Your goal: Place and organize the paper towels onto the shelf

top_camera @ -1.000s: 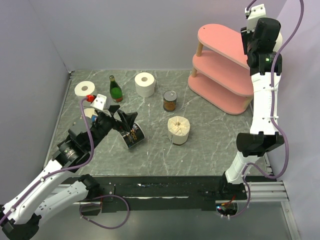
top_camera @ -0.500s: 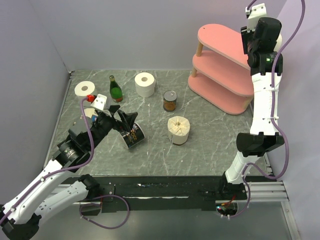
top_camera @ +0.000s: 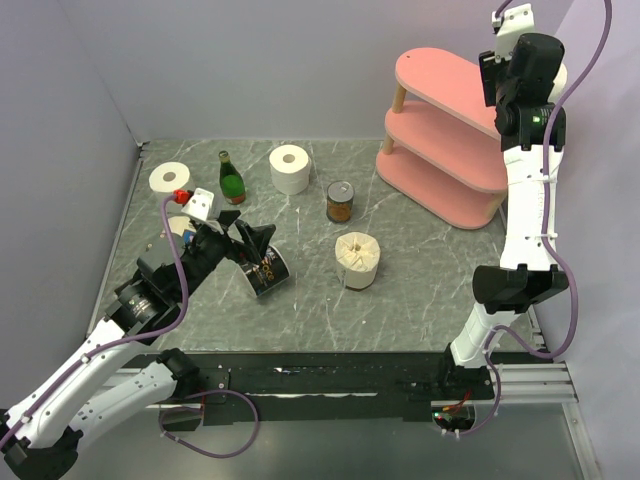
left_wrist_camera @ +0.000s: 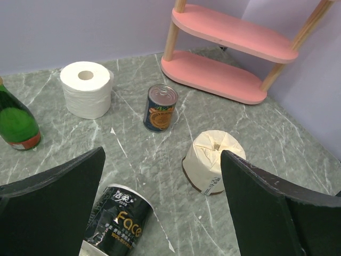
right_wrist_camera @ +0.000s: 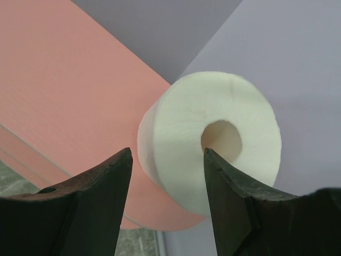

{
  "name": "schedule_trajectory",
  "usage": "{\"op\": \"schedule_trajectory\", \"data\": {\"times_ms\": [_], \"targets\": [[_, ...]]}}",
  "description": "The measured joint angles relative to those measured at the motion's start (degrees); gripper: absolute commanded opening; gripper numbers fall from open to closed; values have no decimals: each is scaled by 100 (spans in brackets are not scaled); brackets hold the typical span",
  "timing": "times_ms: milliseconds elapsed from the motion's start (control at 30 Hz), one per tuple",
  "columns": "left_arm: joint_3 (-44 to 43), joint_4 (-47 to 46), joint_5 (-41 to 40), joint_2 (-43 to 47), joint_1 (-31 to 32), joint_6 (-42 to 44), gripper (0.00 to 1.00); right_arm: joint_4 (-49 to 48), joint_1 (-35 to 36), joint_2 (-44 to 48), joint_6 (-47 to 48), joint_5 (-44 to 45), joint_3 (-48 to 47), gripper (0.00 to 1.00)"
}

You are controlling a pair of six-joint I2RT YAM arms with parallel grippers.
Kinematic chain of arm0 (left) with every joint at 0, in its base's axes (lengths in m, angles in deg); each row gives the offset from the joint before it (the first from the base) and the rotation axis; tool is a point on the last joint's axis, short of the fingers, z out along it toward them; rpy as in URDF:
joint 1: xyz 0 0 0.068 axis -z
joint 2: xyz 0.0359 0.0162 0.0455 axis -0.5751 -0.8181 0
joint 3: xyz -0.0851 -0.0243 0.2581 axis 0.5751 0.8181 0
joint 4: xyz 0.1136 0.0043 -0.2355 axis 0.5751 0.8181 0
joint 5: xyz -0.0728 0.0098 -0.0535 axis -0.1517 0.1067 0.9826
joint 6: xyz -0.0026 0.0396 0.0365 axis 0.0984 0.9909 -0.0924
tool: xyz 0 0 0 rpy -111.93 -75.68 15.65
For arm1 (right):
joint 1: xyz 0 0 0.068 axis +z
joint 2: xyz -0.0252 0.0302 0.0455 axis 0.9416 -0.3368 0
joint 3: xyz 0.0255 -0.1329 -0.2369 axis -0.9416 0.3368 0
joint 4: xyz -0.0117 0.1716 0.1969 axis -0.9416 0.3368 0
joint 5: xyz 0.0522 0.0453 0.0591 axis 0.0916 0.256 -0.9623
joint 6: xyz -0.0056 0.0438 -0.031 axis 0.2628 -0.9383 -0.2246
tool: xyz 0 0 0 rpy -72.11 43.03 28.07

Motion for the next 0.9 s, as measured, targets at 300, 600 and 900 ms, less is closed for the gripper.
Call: {"op": "schedule_trajectory", "data": {"times_ms": [300,600,900], "targets": [[0,0,0,0,0,0,96,-9,2,0,22,-2,0,66],[0,4,-7,-35,0,0,96,42,15,155,-166,-310,153,69],[-2,48,-114,-201,0,-2,96,-155,520,2389,-1460,-1161,2909,69]]}}
